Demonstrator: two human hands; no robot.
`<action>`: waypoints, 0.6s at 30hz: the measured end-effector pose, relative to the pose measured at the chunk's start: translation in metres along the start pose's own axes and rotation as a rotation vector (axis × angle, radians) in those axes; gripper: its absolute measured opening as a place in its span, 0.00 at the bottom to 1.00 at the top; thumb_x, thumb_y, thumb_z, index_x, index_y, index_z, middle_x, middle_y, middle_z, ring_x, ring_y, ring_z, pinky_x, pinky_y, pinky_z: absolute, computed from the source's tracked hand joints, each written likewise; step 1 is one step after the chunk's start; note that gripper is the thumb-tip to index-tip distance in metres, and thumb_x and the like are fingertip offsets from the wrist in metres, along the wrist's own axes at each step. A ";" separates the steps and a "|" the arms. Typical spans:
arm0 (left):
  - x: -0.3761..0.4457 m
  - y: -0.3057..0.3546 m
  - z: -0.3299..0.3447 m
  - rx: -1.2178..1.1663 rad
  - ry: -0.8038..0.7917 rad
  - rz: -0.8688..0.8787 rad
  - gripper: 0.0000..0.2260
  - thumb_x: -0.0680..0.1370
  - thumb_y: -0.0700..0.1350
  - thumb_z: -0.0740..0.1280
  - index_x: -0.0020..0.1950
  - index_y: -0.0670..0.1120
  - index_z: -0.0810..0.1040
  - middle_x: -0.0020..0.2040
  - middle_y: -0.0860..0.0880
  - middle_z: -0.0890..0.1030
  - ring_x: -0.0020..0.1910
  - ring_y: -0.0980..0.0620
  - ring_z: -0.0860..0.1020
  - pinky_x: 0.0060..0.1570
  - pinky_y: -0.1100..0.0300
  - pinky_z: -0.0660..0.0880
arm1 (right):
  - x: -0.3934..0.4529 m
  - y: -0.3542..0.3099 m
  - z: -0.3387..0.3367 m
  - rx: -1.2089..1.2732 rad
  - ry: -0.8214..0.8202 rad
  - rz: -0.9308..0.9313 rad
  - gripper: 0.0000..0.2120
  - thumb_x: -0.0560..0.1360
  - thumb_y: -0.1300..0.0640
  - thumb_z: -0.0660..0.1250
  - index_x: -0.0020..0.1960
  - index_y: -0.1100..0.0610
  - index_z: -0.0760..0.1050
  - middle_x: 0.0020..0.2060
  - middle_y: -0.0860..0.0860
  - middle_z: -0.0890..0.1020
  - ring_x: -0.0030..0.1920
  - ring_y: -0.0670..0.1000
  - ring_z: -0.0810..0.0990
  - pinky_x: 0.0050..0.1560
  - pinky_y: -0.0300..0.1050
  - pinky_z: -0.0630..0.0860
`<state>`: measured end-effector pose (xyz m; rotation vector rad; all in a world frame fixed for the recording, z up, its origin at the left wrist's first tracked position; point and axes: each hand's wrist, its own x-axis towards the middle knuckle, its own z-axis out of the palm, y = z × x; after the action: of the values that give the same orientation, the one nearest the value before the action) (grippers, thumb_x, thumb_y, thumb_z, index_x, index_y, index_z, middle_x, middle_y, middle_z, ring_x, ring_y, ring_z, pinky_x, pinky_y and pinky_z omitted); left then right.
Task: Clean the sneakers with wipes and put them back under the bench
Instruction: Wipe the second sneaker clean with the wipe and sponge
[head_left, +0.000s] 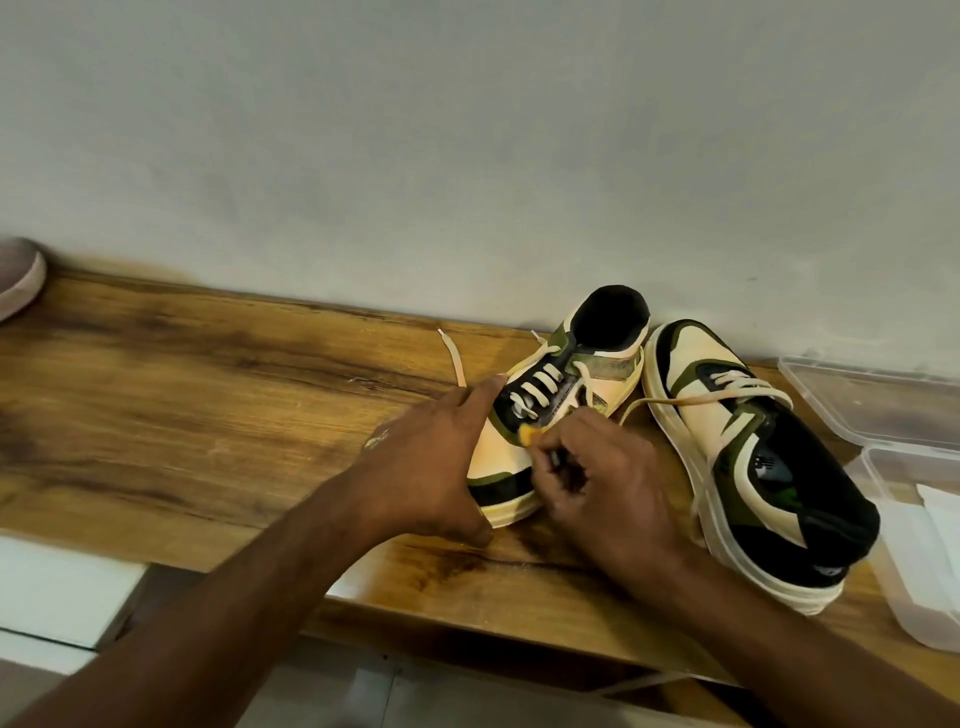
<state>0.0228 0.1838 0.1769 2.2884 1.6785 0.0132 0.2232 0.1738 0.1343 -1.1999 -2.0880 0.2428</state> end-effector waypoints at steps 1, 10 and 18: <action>0.000 0.000 0.001 -0.007 0.004 0.004 0.67 0.58 0.61 0.85 0.83 0.58 0.41 0.81 0.53 0.64 0.74 0.46 0.69 0.71 0.49 0.71 | -0.004 -0.006 0.002 0.019 -0.043 -0.049 0.07 0.75 0.62 0.75 0.49 0.54 0.80 0.45 0.45 0.78 0.43 0.41 0.74 0.41 0.34 0.76; -0.001 0.001 -0.005 -0.033 -0.022 0.000 0.66 0.61 0.60 0.85 0.84 0.58 0.41 0.83 0.54 0.61 0.77 0.47 0.66 0.72 0.51 0.68 | 0.013 0.026 -0.020 -0.060 0.063 0.127 0.06 0.74 0.62 0.76 0.46 0.53 0.80 0.41 0.45 0.78 0.39 0.42 0.75 0.38 0.35 0.75; -0.002 0.002 -0.004 -0.022 -0.004 0.036 0.66 0.59 0.62 0.85 0.84 0.57 0.42 0.82 0.54 0.63 0.76 0.49 0.68 0.70 0.53 0.69 | 0.008 0.000 -0.006 -0.018 -0.160 -0.085 0.06 0.75 0.60 0.74 0.50 0.52 0.79 0.46 0.44 0.77 0.43 0.43 0.75 0.41 0.39 0.78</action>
<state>0.0228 0.1824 0.1818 2.3002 1.6270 0.0348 0.2253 0.1790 0.1425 -1.1317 -2.2778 0.2897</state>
